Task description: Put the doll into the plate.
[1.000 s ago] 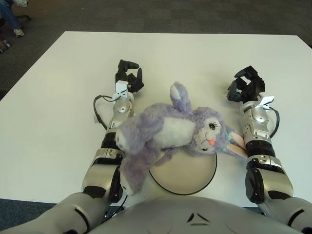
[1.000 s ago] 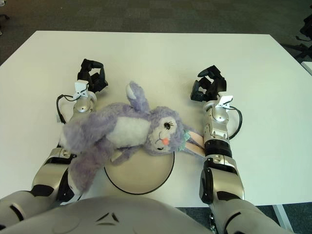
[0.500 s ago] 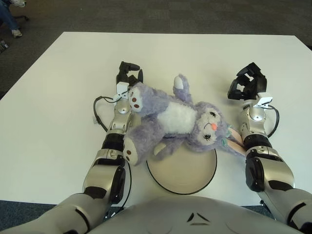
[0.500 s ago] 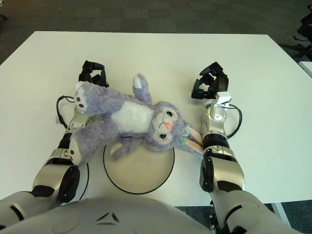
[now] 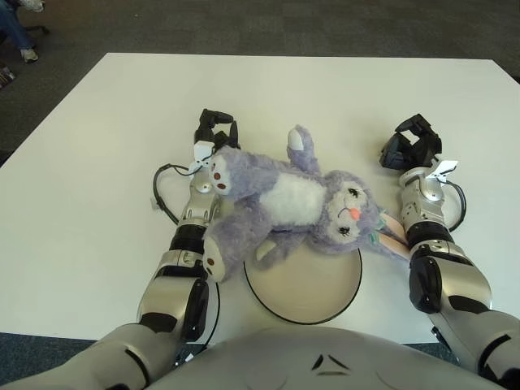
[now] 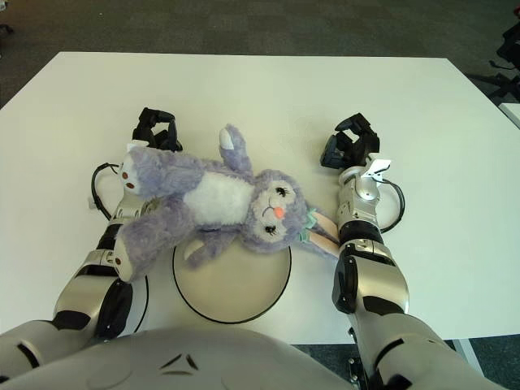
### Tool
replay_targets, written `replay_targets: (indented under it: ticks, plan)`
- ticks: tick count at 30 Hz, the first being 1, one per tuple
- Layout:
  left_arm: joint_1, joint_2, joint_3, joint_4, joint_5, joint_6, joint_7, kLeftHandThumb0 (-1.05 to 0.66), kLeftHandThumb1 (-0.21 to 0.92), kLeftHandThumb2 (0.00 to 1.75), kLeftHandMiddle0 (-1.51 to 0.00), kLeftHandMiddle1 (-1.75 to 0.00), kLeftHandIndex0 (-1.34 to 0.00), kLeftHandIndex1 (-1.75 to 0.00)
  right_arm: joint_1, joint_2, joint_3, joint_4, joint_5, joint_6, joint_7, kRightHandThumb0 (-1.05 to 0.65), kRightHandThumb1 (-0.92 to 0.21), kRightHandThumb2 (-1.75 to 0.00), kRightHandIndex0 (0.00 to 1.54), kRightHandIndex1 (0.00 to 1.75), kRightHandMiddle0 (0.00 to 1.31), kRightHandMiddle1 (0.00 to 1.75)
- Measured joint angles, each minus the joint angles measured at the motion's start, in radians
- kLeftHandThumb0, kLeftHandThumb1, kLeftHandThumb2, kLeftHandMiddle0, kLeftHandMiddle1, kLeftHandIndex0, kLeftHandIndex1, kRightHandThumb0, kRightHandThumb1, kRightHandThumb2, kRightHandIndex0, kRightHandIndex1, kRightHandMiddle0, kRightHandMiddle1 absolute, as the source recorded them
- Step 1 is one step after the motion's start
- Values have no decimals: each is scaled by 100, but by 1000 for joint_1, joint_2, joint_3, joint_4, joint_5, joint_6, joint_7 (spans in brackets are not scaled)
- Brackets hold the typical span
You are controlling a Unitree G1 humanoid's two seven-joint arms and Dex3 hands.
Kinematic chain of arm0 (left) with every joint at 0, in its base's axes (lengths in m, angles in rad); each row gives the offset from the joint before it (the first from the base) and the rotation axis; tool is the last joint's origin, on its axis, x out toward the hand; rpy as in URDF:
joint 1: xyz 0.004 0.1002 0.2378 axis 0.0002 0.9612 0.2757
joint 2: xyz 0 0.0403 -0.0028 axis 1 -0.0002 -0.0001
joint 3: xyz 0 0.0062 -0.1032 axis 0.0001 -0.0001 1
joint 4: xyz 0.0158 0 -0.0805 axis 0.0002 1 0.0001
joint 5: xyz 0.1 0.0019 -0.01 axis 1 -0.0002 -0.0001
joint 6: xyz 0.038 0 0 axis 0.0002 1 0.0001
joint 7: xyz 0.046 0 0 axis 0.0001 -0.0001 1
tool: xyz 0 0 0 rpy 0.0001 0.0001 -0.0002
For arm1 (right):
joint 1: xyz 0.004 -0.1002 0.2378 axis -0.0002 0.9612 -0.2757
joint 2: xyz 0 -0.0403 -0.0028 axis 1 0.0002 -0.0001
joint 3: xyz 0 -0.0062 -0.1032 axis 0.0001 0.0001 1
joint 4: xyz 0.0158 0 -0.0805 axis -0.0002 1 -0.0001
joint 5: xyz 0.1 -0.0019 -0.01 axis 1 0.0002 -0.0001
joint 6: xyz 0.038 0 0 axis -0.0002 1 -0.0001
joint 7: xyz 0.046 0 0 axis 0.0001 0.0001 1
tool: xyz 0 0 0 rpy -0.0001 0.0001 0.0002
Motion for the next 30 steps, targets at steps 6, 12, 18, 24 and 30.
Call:
replay_targets:
  ticks: [6,12,18,24,30]
  plan:
    - [0,-3,0,2,0,-6,0,-40,61,94,-98,-164,-39,-175,0,1,-12,-9,27,34,28,-50,-26,-138,127,175,66,175]
    - [0,-4,0,2,-1,-6,0,-40,60,95,-97,-163,-40,-175,1,4,-21,-21,38,48,44,-50,-26,-138,127,175,66,175]
    - [0,-4,1,2,-1,-6,0,-40,60,95,-97,-162,-40,-175,4,10,-23,-34,38,52,48,-50,-26,-138,127,175,66,175]
    - [0,-4,2,2,-2,-6,0,-40,61,95,-97,-161,-39,-175,8,13,-25,-48,38,60,48,-50,-27,-138,128,175,65,175]
    - [0,-6,3,2,-1,-6,0,-40,61,94,-97,-161,-39,-175,18,19,-25,-72,38,68,43,-50,-27,-137,128,175,65,175]
